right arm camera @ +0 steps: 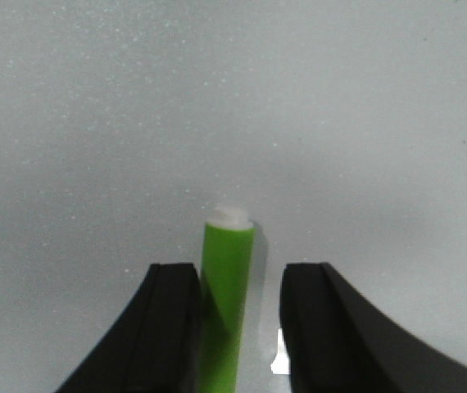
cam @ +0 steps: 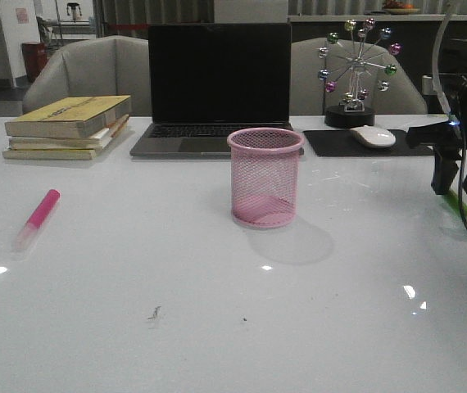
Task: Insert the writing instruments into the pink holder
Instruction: 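Close the right gripper on the green highlighter and lift it, then carry the green highlighter upright over the pink mesh holder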
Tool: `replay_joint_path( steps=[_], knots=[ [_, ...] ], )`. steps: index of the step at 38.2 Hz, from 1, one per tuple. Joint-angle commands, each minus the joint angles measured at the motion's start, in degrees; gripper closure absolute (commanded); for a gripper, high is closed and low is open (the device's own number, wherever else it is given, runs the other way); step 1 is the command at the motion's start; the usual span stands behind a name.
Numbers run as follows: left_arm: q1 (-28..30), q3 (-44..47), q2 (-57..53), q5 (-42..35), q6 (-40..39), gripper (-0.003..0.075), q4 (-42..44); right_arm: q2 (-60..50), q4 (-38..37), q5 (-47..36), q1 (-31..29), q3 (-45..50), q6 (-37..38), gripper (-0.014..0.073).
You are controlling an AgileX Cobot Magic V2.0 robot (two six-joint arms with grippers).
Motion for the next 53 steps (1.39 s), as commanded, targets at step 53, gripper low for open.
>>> replay_joint_path(
  steps=[53],
  knots=[
    [0.15,-2.19,-0.35,-3.53,-0.31,0.0336,-0.88,-21.42,1.22,-21.69,6.97,-2.01,0.00,0.0530]
  ],
)
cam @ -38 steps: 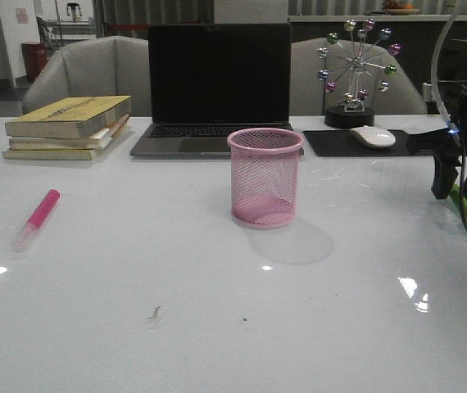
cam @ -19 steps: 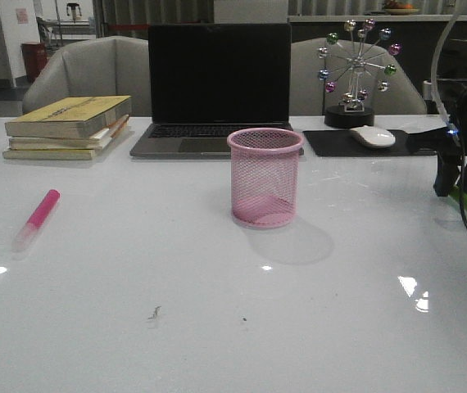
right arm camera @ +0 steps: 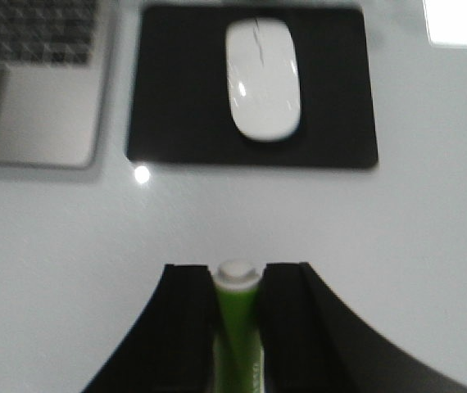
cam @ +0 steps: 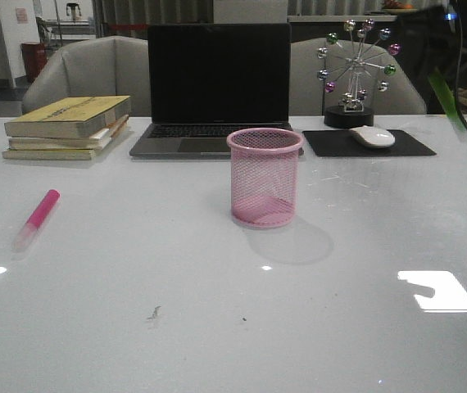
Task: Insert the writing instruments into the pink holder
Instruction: 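Carry the green highlighter upright over the pink mesh holder, then lower the green highlighter into the holder and open the right gripper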
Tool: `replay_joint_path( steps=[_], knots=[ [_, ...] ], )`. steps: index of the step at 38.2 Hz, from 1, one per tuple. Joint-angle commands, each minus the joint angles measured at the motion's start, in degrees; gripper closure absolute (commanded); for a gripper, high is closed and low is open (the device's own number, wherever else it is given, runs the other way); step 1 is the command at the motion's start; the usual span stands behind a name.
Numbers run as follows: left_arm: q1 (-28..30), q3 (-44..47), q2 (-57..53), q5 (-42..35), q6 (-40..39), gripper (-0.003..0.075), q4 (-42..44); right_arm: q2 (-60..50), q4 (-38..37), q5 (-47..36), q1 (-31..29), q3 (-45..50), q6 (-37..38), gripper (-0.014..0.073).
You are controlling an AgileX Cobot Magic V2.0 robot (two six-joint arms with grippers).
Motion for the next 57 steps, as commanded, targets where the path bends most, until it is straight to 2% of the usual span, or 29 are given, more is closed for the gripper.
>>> replay_joint_path(
  steps=[1,9,20,36,45,57],
  knots=[
    [0.15,-2.19,-0.35,-3.82,-0.31,0.0336,-0.88,-6.78,0.77,-8.84,2.67,-1.74,0.00,0.0530],
    [0.15,-2.19,-0.35,-3.82,-0.31,0.0336,-0.88,-10.74,1.41,-19.51,9.63,-0.97,0.00,0.0530],
    [0.15,-2.19,-0.35,-4.01,-0.31,0.0336,-0.88,-11.11,2.90,-41.30,18.70,7.07,0.00,0.0530],
    [0.15,-2.19,-0.35,-4.01,-0.31,0.0336,-0.88,-5.46,-0.85,-72.00,22.62,27.39,0.00,0.0538],
    [0.15,-2.19,-0.35,-4.01,-0.31,0.0336,-0.88,-0.27,-7.65,-74.66,22.61,29.87,6.96,0.0538],
    [0.15,-2.19,-0.35,-3.76,-0.31,0.0336,-0.88,2.09,-8.47,-75.90,22.61,29.76,7.19,0.0517]
  ],
)
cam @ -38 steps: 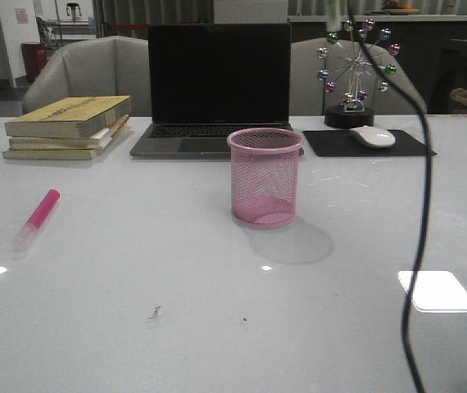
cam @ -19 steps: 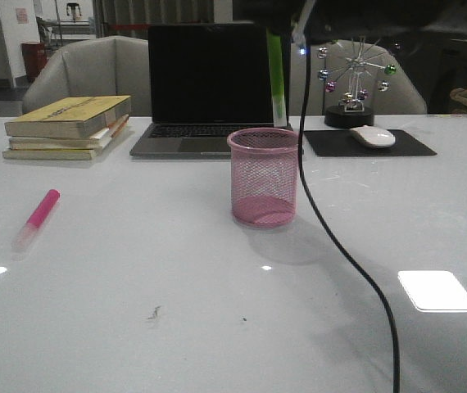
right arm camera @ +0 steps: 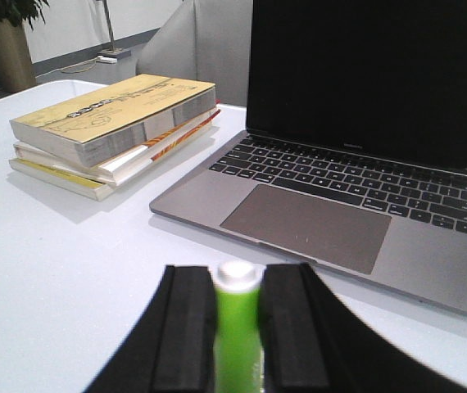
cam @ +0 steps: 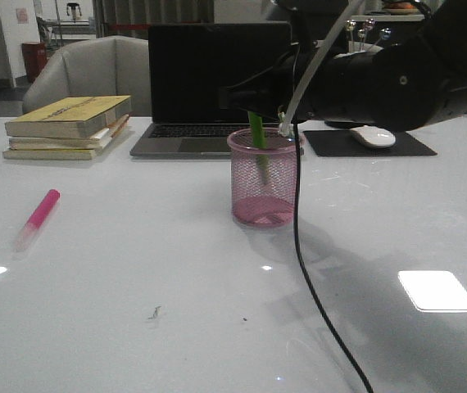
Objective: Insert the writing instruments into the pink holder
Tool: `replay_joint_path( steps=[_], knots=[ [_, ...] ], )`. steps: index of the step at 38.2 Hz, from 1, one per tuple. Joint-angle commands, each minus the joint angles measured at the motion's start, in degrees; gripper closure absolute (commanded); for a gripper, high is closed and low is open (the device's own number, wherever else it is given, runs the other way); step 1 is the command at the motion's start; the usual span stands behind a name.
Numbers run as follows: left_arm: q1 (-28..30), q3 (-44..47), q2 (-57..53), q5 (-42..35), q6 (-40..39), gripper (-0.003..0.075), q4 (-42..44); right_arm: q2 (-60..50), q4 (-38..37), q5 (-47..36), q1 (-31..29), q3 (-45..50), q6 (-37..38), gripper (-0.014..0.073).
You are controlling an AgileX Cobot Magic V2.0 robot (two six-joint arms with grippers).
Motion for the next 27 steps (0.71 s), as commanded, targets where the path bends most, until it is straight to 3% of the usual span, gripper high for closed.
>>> replay_joint_path(
  steps=[1,7,10,16,27],
  knots=[
    [0.15,-2.19,-0.35,-3.68,-0.31,0.0336,-0.88,-3.21,-0.55,-6.59,-0.04,-1.54,0.04,0.0493],
    [0.15,-2.19,-0.35,-3.68,-0.31,0.0335,-0.88,-3.36,-0.91,-6.85,-0.04,-1.54,0.05,0.0260],
    [0.15,-2.19,-0.35,-3.68,-0.31,0.0335,-0.88,-3.73,-0.91,-6.97,-0.04,-1.54,0.11,0.0192],
    [0.15,-2.19,-0.35,-3.68,-0.31,0.0335,-0.88,-8.00,-0.83,-1.02,-0.04,-1.54,0.11,0.0209],
    [0.15,-2.19,-0.35,-3.68,-0.31,0.0335,-0.88,-24.88,-0.83,25.91,-0.38,-1.73,-3.49,0.0222]
  ],
)
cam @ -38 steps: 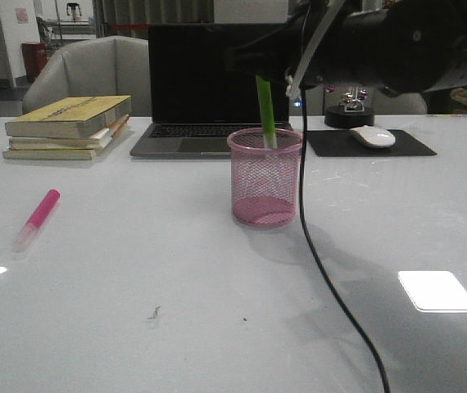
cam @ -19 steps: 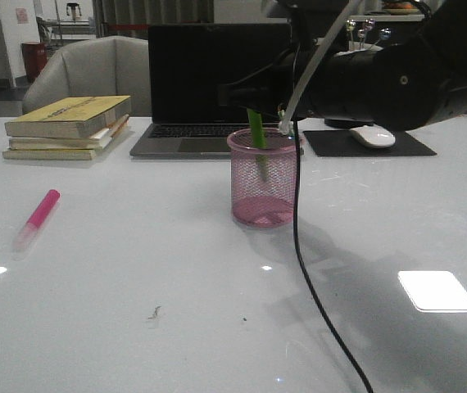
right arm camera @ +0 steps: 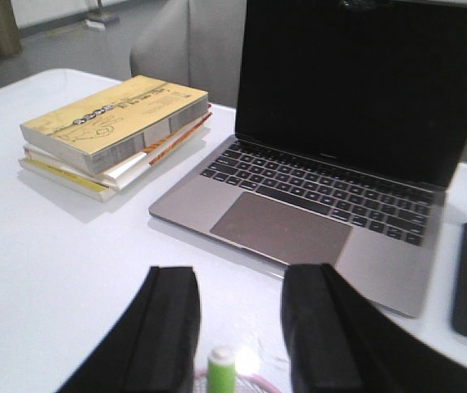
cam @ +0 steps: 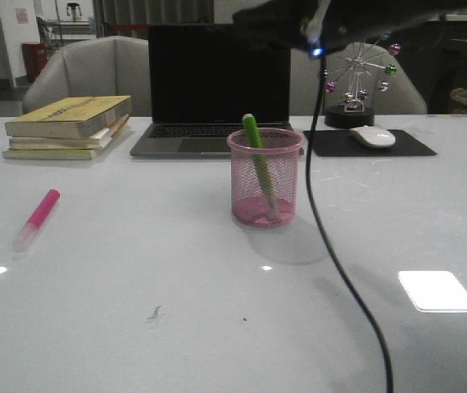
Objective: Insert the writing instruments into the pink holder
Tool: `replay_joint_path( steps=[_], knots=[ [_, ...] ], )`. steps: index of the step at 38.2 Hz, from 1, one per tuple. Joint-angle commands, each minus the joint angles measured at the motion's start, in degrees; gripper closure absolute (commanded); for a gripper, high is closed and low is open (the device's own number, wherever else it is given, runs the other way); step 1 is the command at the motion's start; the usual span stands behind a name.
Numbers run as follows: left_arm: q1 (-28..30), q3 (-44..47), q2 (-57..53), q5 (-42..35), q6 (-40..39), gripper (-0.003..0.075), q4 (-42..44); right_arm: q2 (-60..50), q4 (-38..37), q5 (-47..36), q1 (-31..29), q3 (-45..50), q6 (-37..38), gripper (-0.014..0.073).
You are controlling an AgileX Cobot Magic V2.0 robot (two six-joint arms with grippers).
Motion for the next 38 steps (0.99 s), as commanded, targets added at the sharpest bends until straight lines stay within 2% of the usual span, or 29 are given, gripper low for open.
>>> replay_joint_path(
  steps=[1,8,15,25,32,38],
  knots=[
    [0.15,-2.19,-0.35,-3.78,-0.31,0.0335,-0.88,-9.02,-0.36,5.00,-0.38,-1.73,-2.23,0.0222],
    [0.15,-2.19,-0.35,-4.27,-0.31,0.0336,-0.88,-20.58,-0.36,20.81,-0.38,-1.73,-2.54,0.0222],
    [0.15,-2.19,-0.35,-8.52,-0.31,0.0336,-0.77,-31.63,-0.41,38.81,-2.05,-1.55,-2.42,0.0222],
    [0.15,-2.19,-0.35,-9.21,-0.31,0.0336,-0.67,-45.52,-5.85,54.74,-13.99,-0.79,-2.42,0.0222],
    [0.15,-2.19,-0.35,-9.21,-0.31,0.0336,-0.67,-54.35,-6.64,56.86,-20.30,7.93,-1.80,0.0222],
    [0.15,-2.19,-0.35,-8.65,-0.31,0.0336,-0.67,-63.37,-6.64,54.71,-20.92,20.47,0.57,0.0222]
  ],
)
